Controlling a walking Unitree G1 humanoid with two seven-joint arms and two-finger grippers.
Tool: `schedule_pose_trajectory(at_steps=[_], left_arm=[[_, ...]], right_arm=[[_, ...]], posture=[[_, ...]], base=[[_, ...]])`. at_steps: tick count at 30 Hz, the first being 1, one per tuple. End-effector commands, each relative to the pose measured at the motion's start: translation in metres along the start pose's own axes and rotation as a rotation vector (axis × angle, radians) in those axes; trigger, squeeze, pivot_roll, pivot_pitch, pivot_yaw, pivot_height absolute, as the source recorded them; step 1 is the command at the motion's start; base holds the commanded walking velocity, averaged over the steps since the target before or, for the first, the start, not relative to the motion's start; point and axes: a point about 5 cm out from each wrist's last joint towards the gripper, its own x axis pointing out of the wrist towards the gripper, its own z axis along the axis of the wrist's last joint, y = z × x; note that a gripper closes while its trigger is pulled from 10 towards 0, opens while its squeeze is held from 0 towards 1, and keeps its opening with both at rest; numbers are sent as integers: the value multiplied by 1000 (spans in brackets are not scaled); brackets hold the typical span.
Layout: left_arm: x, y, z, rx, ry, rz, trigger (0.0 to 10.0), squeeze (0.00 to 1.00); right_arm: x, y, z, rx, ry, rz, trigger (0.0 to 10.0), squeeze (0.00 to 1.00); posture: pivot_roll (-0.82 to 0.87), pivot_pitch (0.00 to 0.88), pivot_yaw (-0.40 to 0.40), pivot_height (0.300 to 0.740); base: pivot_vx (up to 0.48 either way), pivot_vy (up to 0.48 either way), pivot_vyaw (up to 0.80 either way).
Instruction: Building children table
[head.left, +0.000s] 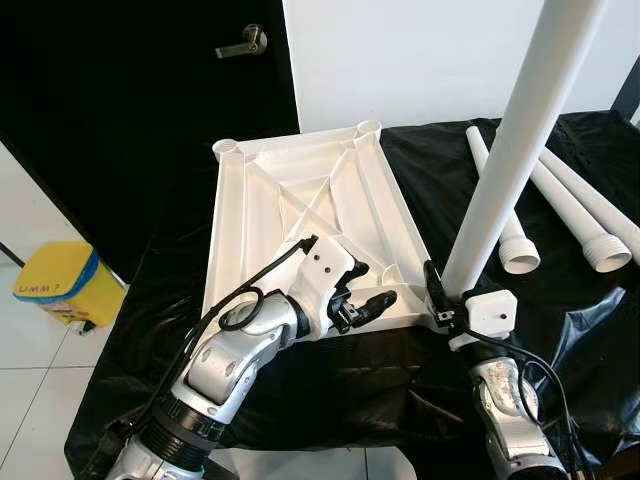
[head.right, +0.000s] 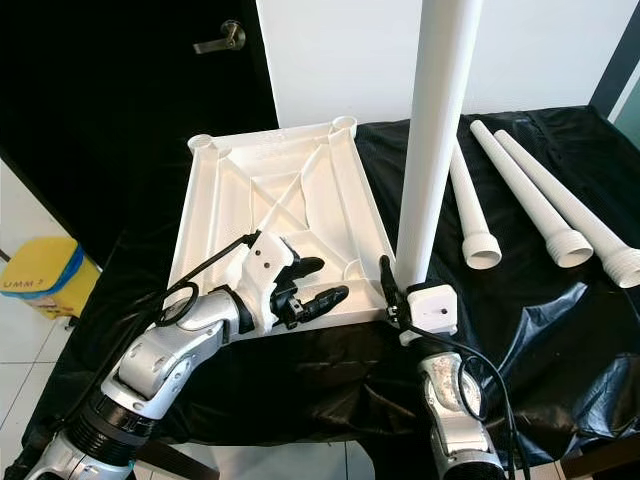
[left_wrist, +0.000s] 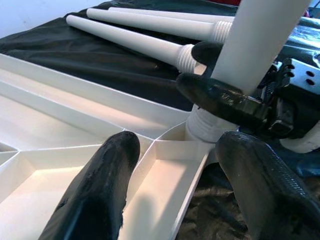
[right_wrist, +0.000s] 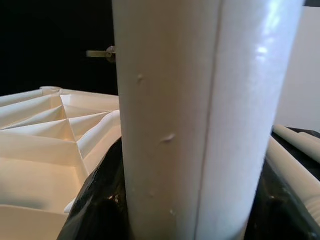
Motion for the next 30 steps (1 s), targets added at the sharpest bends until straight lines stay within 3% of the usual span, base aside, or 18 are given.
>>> schedule_pose_trajectory(at_steps=[1, 8, 12, 25, 30], left_arm=[[-1, -3, 3, 5, 2, -86, 10000, 0], [-3, -3, 3, 4, 3, -77, 10000, 0], [-4, -1, 4, 2, 2, -65, 10000, 0], [-4, 0, 4, -5, 1, -61, 10000, 0], [-3, -1, 5, -7, -1, -64, 10000, 0]], right_arm=[[-29, 9, -39, 32, 246, 32, 10000, 0], [-23, 14, -43, 90, 282, 58, 10000, 0], [-20, 11, -55, 124, 424, 12, 10000, 0], [-15, 5, -58, 189, 464, -63, 10000, 0], [-14, 3, -62, 220, 548, -118, 10000, 0]], posture=[[-247, 60, 105, 740], [-234, 60, 100, 740], [-228, 63, 95, 740], [-233, 65, 96, 740], [-237, 67, 95, 740]], base=[[0, 0, 0], [0, 0, 0], [0, 0, 0], [0, 0, 0], [0, 0, 0]])
